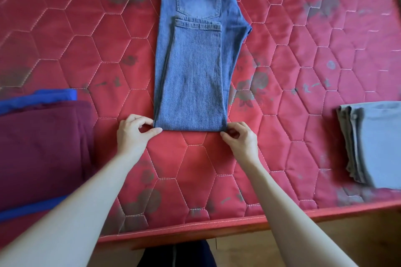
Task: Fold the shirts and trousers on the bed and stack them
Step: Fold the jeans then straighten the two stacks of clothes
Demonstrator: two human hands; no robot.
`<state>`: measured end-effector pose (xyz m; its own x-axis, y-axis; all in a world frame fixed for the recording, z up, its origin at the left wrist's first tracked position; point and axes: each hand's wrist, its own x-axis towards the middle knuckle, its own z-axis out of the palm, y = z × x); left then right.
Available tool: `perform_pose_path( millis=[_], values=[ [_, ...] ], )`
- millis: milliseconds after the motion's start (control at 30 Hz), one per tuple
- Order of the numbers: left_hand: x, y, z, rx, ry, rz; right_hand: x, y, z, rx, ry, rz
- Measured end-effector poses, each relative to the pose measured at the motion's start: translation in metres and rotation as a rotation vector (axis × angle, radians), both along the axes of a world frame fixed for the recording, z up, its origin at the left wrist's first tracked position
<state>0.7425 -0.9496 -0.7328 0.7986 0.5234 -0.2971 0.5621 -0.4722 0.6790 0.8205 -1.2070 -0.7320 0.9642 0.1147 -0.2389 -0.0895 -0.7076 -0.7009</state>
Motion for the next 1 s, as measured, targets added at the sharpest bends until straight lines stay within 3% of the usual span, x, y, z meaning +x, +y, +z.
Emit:
perform_pose_path(
  millis=[267,533,733,833,1000],
  values=[
    [-0.001,0.003,-0.004,-0.242,-0.090,0.129,-0.011,0.013,0.001,0.086,-0.076,-0.175],
    [0.002,0.005,0.007,-0.314,-0.178,0.174,0.000,0.015,0.022,0.158,-0.286,-0.188],
    [0.002,0.001,0.010,-0.333,-0.180,0.171,0.005,0.002,0.025,0.123,-0.111,0.051],
    [-0.001,-0.003,0.006,-0.330,-0.175,0.180,-0.002,-0.002,0.016,0.103,-0.073,0.021],
    [-0.001,-0.003,0.002,-0.313,-0.180,0.180,-0.010,0.010,0.010,0.084,-0.188,-0.081]
  ],
)
